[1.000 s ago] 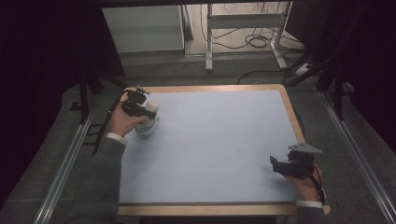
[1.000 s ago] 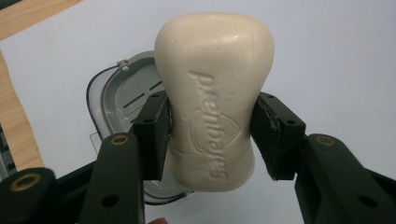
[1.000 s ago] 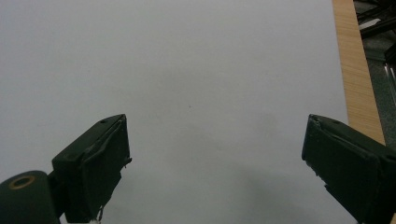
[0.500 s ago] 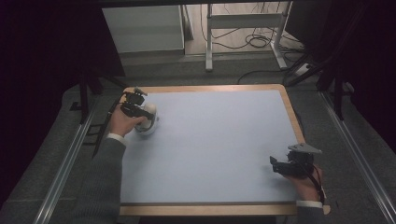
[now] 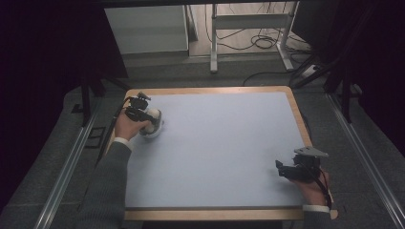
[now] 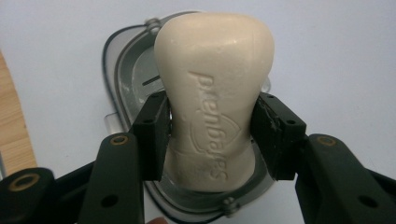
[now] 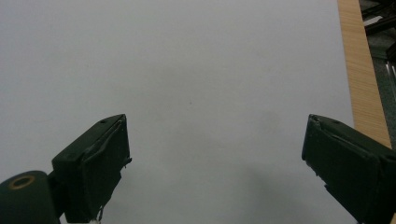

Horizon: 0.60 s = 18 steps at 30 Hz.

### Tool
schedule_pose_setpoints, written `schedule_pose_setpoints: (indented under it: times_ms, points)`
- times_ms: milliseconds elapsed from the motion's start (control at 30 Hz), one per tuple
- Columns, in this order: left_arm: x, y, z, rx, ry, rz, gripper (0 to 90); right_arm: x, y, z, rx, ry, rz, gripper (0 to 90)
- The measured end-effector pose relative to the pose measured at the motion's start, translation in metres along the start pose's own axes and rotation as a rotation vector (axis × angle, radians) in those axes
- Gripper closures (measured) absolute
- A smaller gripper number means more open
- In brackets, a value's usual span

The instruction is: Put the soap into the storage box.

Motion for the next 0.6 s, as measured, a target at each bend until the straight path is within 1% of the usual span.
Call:
schedule_pose_setpoints:
  times_ms: [33,67,133,167,200,233,367,400,433,467,500,533,567,600]
  points:
    - [0.000,-0.001,0.000,0.003,0.001,-0.005,47.6,0.000,0.000,0.000,0.000,0.000,-0.001,7.2]
    - [0.001,-0.001,-0.001,0.014,0.004,-0.002,47.6,0.000,0.000,0.000,0.000,0.000,-0.001,7.2]
    - [0.002,0.002,-0.001,0.037,0.004,0.001,43.7,0.000,0.000,0.000,-0.001,-0.001,-0.002,7.2]
    - [0.003,0.002,-0.001,0.047,0.005,0.016,39.2,0.001,0.000,0.000,-0.001,-0.002,0.000,7.2]
    - [0.005,0.003,-0.001,0.050,0.000,0.028,39.2,0.001,0.000,0.000,-0.001,-0.002,0.000,7.2]
    - [0.006,0.004,-0.001,0.053,-0.003,0.033,36.1,0.001,0.001,0.001,-0.001,-0.002,-0.001,7.3]
    - [0.010,0.007,0.002,0.071,-0.019,0.058,32.7,0.001,0.001,0.001,-0.001,-0.002,0.000,7.2]
    - [0.014,0.011,0.004,0.093,-0.036,0.061,31.5,0.001,0.001,0.000,0.001,-0.001,0.001,7.2]
    - [0.014,0.011,0.004,0.093,-0.036,0.061,30.9,0.001,0.001,0.000,0.001,-0.001,0.001,7.2]
    - [0.015,0.014,0.006,0.101,-0.047,0.060,30.3,0.001,0.001,0.001,0.000,-0.003,0.002,7.3]
    - [0.020,0.018,0.009,0.125,-0.072,0.070,29.6,0.001,0.001,0.001,-0.001,-0.003,0.002,7.2]
    - [0.020,0.018,0.009,0.125,-0.072,0.070,29.1,0.001,0.001,0.001,-0.001,-0.003,0.002,7.2]
    - [0.023,0.020,0.011,0.131,-0.087,0.079,29.1,0.001,0.001,0.001,-0.002,-0.003,0.003,7.3]
    - [0.026,0.022,0.013,0.138,-0.102,0.085,27.9,0.001,0.002,0.000,0.009,-0.001,0.010,7.3]
Point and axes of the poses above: each handheld gripper's, and its own axes: y roughly backward along the jaws, z roughly out of its underside, x roughly to its right, the point moved 3 cm from there along -y, roughly forward along the jaws, and after that the axes turned 10 degrees about -x, right-handed, at the moved point
